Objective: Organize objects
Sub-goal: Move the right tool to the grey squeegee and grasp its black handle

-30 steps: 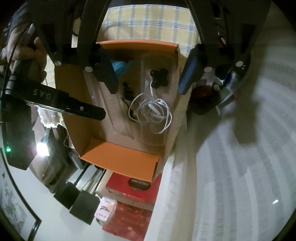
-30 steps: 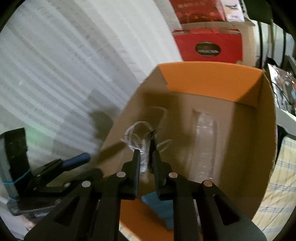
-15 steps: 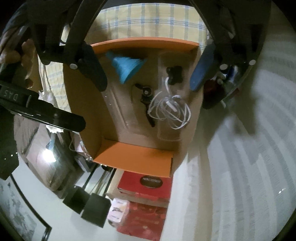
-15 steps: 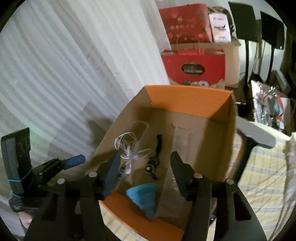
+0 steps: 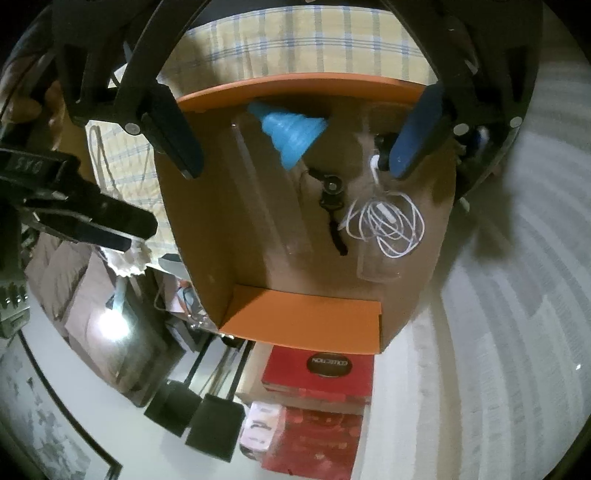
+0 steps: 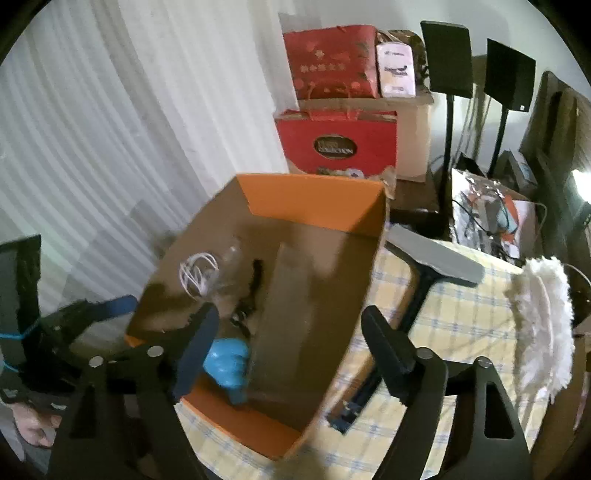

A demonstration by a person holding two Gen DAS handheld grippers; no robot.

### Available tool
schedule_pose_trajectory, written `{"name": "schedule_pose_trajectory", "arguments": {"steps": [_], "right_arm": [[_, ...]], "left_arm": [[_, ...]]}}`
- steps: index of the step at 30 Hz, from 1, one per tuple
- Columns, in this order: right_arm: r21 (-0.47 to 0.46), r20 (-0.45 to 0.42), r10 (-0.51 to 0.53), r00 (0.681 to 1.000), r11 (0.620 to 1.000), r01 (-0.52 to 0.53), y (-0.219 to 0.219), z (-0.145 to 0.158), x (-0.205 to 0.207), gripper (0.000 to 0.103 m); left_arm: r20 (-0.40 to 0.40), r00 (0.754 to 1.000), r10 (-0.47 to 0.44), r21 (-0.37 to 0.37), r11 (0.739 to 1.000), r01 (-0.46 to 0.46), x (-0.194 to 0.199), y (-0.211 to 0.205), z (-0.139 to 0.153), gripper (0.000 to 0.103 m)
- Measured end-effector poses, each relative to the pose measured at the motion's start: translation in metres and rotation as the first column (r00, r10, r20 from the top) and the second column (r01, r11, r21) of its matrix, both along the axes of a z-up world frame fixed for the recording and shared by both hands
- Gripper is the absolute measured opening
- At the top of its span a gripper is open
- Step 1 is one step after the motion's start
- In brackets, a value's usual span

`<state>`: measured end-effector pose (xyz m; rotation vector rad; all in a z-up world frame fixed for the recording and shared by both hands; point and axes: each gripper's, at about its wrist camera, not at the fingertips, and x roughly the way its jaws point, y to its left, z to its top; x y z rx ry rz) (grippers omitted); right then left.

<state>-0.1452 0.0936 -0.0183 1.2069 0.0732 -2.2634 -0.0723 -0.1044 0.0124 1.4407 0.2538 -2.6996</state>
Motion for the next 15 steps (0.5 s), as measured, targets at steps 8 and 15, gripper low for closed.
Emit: {"name": "schedule_pose_trajectory", "arguments": {"steps": [8,15], "right_arm": [[0.035,0.0,-0.053,0.999,0.998,0.053,0.026,-0.004,0.002,0.089],[0.039,0.002,-0.103,0.995,0.994,0.103,0.055,-0.006,0.002,0.093]], "left_arm": [[-0.009,1.0,-0.011,-0.025,1.0,0.011,-0.004,0.019,0.003,0.103],[-0.013,0.999,-0.037,-0.01,0.999,0.037,-0.008,0.038,0.0,0.103]]}}
